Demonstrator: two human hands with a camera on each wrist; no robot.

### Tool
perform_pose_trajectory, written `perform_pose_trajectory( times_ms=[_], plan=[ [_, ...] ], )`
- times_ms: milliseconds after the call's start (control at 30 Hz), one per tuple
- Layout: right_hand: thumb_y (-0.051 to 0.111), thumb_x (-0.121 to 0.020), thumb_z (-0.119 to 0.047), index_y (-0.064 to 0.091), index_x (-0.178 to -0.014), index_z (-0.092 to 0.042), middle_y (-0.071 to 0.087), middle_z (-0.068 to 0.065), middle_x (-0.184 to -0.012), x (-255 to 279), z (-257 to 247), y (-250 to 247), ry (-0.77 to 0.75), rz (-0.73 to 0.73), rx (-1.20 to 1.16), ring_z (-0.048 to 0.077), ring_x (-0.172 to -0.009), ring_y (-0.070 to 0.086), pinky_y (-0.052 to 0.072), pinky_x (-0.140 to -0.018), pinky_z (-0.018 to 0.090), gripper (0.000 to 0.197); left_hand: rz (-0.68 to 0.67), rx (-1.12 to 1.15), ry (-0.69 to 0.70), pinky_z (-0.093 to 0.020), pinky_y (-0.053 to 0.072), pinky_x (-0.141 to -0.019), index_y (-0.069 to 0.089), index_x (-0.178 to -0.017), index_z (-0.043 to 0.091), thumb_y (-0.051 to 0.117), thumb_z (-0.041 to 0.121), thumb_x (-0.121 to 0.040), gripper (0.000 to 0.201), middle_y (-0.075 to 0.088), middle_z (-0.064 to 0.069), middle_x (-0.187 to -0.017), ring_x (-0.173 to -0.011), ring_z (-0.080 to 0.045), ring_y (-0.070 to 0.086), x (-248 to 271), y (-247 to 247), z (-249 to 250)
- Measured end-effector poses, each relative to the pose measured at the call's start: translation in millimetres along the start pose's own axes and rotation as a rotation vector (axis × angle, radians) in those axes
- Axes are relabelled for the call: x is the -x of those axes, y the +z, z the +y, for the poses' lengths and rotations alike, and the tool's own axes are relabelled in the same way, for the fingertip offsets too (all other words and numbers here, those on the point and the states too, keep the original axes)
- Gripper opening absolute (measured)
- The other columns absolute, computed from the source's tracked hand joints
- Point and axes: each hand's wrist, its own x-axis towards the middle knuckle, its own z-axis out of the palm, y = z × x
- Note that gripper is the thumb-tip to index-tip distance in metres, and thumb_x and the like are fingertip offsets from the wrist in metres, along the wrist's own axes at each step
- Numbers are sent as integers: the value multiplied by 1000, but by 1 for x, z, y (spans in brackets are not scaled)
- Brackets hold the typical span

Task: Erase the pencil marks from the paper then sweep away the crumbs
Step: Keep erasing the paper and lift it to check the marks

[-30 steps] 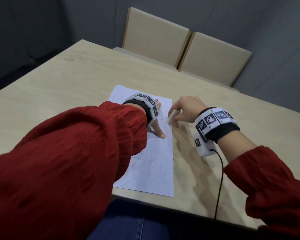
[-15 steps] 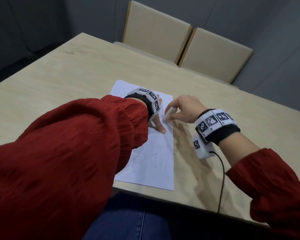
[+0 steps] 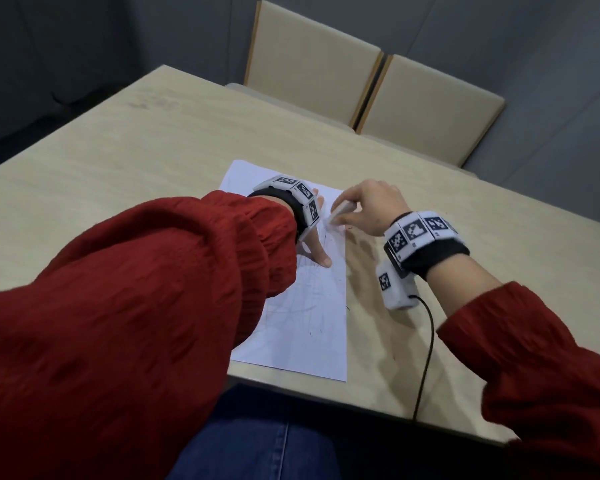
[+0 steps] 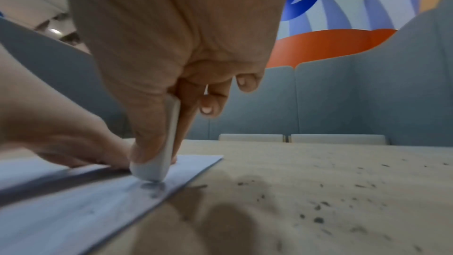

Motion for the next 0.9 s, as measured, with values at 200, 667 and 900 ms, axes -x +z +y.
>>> perform_pose_trajectory(
  times_ms=[200,667,900],
  plan=[
    [76,-74,-39,73,-83,-36,66,-16,-72,20,7,9,19,-30,-19,11,-74,54,34,-80,27,10,28,-47,32,-45,43,-100,40,-137,10,50,97,-4,159,45,-10,-131,-118,-32,47,-1,-4,4],
    [75,-75,-33,74,-83,-32,65,-17,-70,19,6,9,43,-11,-30,9,-72,54,39,-82,30,9,8,-33,2,-47,19,-114,-2,-153,7,64,85,-54,142,4,-15,-159,-143,-33,14,-4,4,-1],
    [73,-76,-37,73,-86,-39,72,-13,-77,89,-4,5,2,-105,-19,13,-77,59,39,-89,31,10,-21,-8,7,-49,22,-113,-1,-153,9,65,87,-47,147,1,-11,-160,-145,-33,13,-5,0,-1]
  ],
)
